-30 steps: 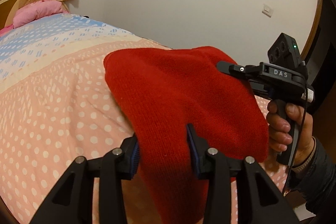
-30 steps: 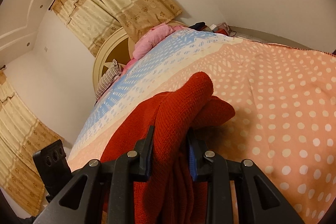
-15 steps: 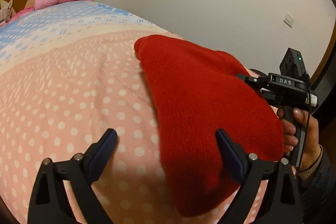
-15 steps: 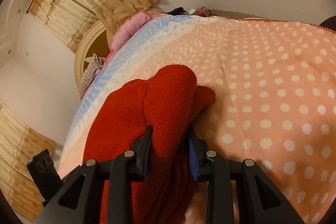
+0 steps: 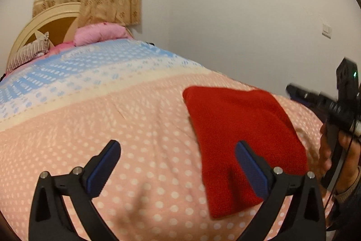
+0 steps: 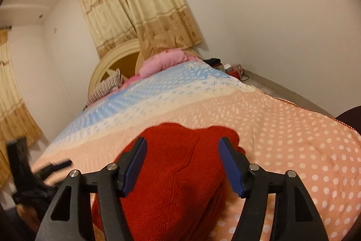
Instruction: Fold small clothes
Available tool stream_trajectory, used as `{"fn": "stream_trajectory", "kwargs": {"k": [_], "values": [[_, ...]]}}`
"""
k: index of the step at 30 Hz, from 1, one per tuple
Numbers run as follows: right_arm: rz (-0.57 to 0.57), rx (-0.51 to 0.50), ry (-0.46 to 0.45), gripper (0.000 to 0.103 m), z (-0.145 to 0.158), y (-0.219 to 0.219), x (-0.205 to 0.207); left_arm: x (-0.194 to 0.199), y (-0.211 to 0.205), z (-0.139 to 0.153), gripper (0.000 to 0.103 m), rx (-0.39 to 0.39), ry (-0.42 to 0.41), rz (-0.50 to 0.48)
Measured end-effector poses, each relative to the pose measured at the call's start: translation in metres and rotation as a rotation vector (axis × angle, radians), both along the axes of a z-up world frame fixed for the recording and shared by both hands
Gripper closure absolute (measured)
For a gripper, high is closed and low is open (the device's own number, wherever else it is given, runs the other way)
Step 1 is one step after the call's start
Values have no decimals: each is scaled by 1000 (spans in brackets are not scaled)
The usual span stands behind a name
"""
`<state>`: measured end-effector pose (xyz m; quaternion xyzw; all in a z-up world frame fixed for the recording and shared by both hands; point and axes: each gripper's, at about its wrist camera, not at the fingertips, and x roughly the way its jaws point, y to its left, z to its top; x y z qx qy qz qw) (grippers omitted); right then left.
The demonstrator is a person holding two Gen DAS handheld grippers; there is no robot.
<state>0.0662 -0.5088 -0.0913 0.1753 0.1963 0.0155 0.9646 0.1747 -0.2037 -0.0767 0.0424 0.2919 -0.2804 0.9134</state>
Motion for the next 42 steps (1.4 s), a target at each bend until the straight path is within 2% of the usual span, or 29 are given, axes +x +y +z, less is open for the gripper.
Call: {"fn": "stream_trajectory", "kwargs": {"k": [8,42], "values": [[-6,-27,-48,37,10,12,-5,4,16,6,0,-31,-5,47],[-3,-5,-33,36,6,14,3,0,18,6,0,-30,-13,44]]}}
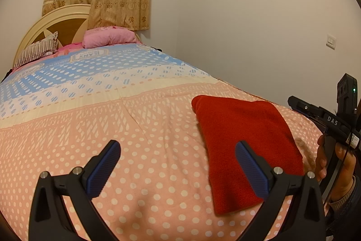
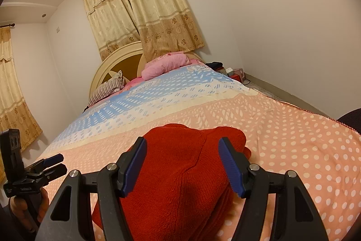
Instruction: Fold small clothes
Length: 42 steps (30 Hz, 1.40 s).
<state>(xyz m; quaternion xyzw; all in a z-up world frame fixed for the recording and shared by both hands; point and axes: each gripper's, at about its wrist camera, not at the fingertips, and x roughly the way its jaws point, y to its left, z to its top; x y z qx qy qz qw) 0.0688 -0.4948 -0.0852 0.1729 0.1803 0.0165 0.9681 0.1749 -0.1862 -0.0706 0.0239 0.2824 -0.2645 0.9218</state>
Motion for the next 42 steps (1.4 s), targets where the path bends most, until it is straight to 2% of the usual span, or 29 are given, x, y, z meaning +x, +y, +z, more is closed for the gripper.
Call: {"fn": "stream_trajectory", "kwargs": {"k": [36,42], "values": [[2,-27,-12,36,1,6,-4,0,-8,1,0,22,2,4],[0,-30,-6,36,1,6,-3,-6,-7,1,0,23,-56,-1]]}}
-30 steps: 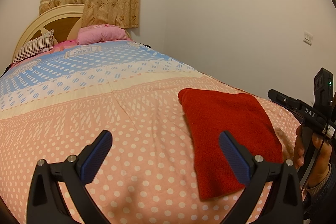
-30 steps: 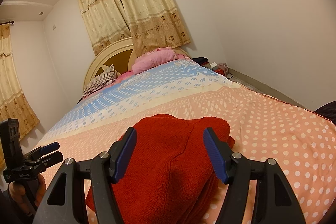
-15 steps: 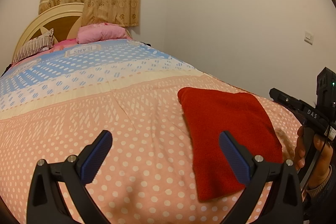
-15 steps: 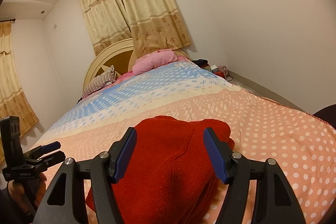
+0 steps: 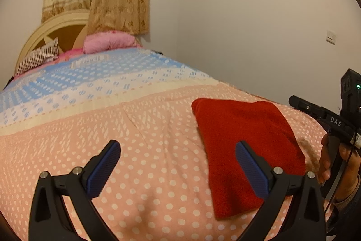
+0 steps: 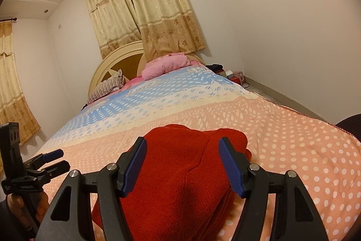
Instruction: Fold small clothes
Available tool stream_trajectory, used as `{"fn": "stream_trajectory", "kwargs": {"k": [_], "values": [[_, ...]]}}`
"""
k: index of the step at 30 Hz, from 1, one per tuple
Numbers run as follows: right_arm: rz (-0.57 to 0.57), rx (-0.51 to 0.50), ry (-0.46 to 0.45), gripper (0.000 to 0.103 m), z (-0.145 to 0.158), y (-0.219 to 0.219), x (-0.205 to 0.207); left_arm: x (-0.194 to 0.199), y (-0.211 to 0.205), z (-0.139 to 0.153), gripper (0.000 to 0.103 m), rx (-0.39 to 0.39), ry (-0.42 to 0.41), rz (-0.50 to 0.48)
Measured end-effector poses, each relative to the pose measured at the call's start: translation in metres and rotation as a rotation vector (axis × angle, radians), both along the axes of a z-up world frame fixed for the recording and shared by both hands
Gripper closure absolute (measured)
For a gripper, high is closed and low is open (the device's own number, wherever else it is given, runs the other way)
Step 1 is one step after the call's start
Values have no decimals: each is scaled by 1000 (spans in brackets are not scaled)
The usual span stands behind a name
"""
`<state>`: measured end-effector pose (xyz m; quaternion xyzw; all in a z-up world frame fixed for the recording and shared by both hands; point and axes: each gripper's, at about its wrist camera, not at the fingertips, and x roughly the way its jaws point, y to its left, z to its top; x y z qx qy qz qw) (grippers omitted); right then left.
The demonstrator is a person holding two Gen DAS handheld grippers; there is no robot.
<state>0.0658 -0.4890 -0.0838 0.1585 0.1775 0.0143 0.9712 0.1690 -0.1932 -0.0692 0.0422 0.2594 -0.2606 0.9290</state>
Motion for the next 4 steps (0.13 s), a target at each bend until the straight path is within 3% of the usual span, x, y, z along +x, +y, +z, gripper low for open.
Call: {"fn": "stream_trajectory", "kwargs": {"k": [4], "values": [[-3,-4,4,36,1,-1,0,0,-1,2,0,-5,0,-7]]}}
